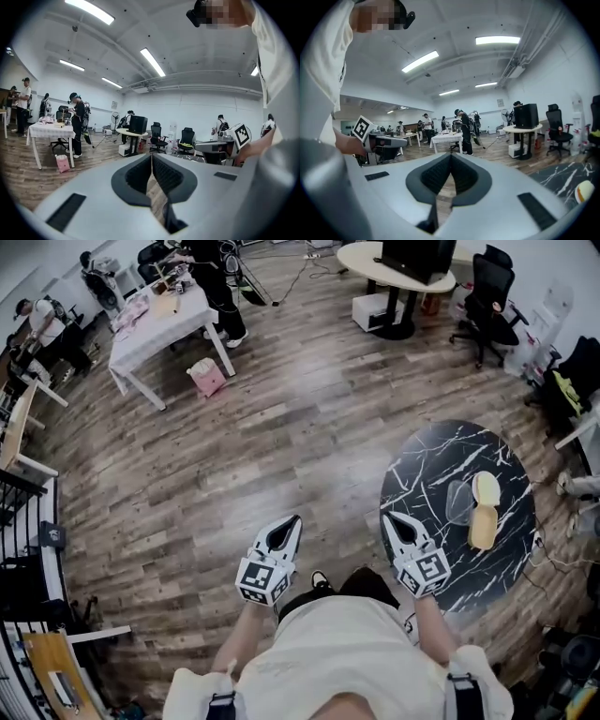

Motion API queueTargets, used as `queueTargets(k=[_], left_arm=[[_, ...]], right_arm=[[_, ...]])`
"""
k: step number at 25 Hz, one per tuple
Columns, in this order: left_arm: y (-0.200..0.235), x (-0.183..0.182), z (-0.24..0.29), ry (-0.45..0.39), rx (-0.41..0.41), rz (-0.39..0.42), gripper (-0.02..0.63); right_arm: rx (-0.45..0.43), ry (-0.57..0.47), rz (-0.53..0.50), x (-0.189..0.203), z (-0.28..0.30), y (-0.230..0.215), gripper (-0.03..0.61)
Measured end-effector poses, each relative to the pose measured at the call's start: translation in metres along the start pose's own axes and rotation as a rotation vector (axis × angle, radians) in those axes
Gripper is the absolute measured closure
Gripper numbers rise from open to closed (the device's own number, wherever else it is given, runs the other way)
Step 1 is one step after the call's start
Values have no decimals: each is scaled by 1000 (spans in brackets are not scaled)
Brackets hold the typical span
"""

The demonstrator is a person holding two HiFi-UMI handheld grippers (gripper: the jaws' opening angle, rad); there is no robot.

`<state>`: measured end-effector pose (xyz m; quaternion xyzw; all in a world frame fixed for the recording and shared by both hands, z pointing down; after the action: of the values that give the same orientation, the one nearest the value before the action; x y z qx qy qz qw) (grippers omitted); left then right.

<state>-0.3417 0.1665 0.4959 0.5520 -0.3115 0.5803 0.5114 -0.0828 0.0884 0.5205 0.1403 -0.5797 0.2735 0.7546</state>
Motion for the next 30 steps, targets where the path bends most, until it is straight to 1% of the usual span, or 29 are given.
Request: queueTargets(k=[3,8,11,14,18,21,23,26,30], left_arm=[[13,-2,18,10,29,-8,589],[26,-11,74,29,83,12,589],[27,-18,118,63,135,36,589],[22,-30,167,96,214,73,589],[8,-48,237,115,314,135,589],[-12,-62,279,107,397,150,589],[-26,-66,305,112,449,160,589],[-45,-66,332,142,521,168,589],[-71,-64,365,179,642,193,589]], right_arm=[[38,6,20,2,5,-9,572],[113,14,41,11,13,-47,572],[162,23,44,17,22,-76,572],[220,3,56,15,30,-111,572],[297,-7,63,11,36,-155,572],[346,-7,71,8,28,-174,572],[393,-16,98,8,18,-186,572],[474,-29,156,14,-1,-196,572],[613,-40,207,24,-29,-207,572]])
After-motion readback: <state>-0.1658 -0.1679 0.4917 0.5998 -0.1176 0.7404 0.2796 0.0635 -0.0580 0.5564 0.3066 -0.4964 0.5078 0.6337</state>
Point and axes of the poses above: the fingertips, and each gripper's own axes: z forward along the fingers, y to its left, x out of its underside, the point moved 6 cm from there along -z, backward along the fingers, and after that the axes turned 3 degrees about y, right-handed, at the moved point
